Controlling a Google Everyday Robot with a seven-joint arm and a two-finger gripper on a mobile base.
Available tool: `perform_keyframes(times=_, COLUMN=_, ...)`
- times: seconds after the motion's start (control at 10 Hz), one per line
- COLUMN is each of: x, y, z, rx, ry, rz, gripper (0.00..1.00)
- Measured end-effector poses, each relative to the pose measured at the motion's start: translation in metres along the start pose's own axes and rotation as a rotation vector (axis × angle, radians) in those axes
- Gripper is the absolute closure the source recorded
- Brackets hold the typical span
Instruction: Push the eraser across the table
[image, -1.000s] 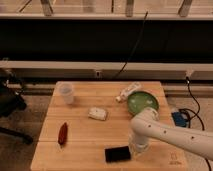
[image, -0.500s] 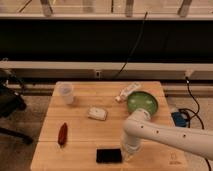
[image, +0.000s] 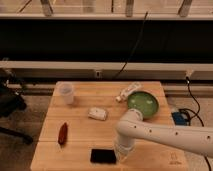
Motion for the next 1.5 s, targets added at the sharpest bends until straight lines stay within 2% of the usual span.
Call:
perform_keyframes(times=1.3, x=-0.026, y=-0.040, z=-0.005, rx=0.033, ry=-0.014, rz=-0.132, gripper=1.00)
perform_keyframes(times=1.5, x=-0.036, y=-0.054, z=-0.006, rx=0.023, ry=-0.001, rz=-0.160, gripper=1.00)
